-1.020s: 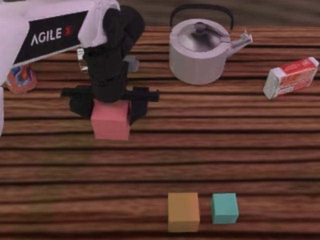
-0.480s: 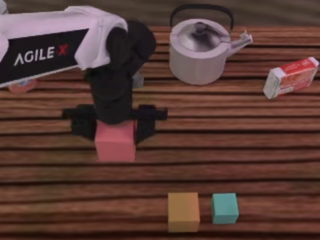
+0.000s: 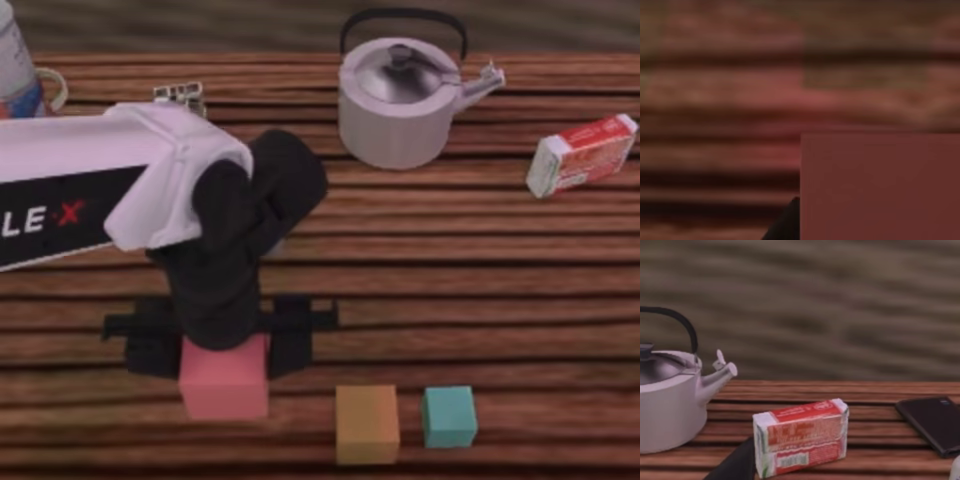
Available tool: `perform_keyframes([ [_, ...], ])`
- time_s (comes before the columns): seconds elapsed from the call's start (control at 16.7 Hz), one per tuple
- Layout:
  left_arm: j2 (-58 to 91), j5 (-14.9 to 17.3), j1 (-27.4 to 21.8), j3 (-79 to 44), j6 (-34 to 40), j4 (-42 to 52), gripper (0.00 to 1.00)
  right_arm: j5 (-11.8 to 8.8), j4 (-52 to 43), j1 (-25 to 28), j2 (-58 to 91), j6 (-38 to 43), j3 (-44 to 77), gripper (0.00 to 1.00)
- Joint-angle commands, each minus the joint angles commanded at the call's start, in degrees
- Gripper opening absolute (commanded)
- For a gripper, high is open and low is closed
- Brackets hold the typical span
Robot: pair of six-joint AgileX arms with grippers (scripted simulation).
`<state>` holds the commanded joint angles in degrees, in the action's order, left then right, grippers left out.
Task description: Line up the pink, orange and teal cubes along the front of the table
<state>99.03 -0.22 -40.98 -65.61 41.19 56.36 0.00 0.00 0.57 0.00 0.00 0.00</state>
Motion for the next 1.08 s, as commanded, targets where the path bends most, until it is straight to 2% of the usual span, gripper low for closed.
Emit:
perform_keyframes([
  [0.36,0.6,0.0,0.2,0.6,-0.2,-0.8,0.00,0.0,0.0,0.0,0.0,0.0,0.0,1.00],
  [0.78,6.3,0.0,-0.1,8.8,0.1,-15.3,0.00,0.0,0.0,0.0,0.0,0.0,0.0,1.00],
  [1.08,6.8,0.0,-0.2,9.4,0.1,-16.2,0.00,0.0,0.0,0.0,0.0,0.0,0.0,1.00],
])
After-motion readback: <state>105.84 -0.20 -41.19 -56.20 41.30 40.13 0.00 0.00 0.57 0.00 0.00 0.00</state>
